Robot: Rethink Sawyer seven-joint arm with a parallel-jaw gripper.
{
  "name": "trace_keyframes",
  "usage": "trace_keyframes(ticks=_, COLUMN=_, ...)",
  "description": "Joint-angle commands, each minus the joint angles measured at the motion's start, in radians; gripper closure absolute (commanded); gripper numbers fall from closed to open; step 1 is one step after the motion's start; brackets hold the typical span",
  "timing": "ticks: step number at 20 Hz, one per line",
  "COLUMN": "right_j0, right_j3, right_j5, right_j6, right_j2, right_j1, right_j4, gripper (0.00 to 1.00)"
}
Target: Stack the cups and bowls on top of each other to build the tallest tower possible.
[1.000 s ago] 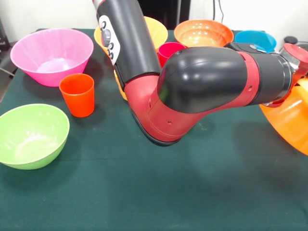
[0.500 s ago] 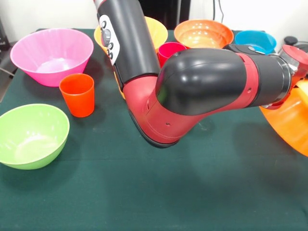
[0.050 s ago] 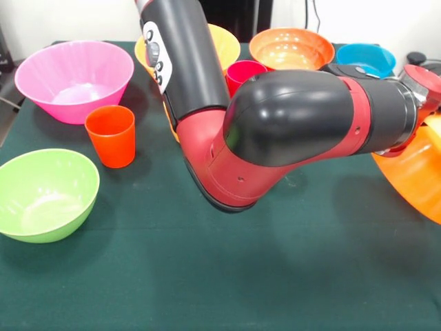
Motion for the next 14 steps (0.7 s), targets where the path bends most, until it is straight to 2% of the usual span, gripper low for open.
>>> trace_keyframes(ticks=1, right_j0=0.019, right_j3=-0.2, right_j5=0.08, right_j6=-0.398, right_j2=-0.152, right_j1=0.038, right_j4=-0.108, gripper=1.0)
trace_keyframes(ticks=14, right_j0=0.027, right_j3=-0.241, right_j5=0.119, right_j6=-0.437, right_j2=-0.15, right_j1=0.05, right_j4=-0.111, gripper=1.0)
